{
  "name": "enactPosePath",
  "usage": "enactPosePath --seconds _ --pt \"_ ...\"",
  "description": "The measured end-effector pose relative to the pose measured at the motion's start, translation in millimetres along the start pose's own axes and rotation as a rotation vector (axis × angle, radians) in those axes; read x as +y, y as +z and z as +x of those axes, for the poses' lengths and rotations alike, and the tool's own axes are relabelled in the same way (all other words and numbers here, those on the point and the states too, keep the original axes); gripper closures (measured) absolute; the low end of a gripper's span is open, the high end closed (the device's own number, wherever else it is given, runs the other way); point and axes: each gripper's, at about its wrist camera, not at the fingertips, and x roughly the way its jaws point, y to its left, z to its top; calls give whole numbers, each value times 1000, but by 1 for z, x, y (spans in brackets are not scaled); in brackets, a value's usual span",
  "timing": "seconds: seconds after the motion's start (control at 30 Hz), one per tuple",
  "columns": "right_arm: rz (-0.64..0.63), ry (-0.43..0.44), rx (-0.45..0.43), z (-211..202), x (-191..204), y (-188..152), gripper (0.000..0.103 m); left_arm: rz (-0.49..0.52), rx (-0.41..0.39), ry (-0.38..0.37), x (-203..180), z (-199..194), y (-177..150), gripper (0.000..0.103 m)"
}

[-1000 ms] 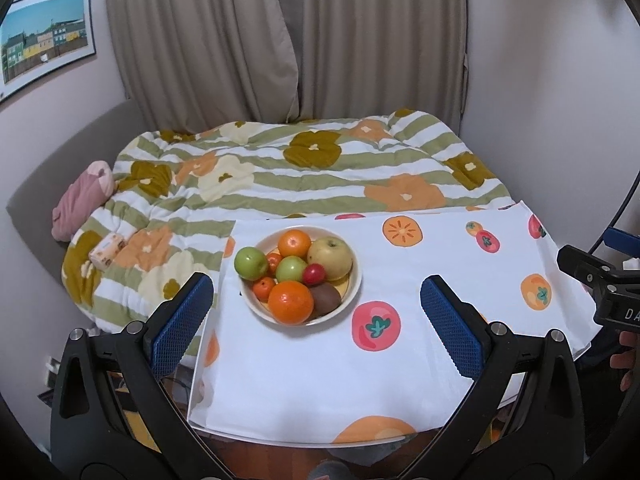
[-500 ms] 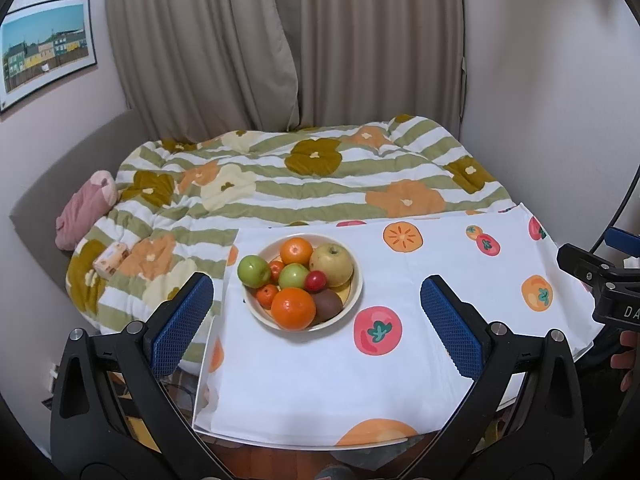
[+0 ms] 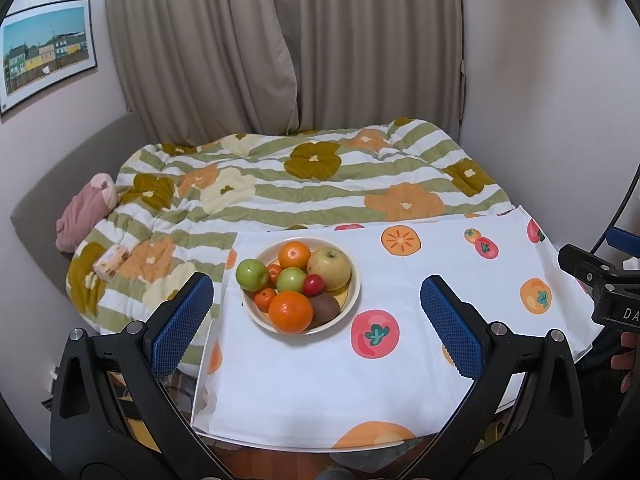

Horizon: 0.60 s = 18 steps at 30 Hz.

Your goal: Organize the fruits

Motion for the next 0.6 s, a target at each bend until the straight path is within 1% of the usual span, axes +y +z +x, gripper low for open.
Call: enactPosePath --seconds 0.4,0.6 --pt "13 -10 -16 -2 -7 2 0 14 -10 -4 -12 -1 2 0" --pt "8 -16 -24 -4 -9 6 0 -6 -29 -12 -11 -5 2 0"
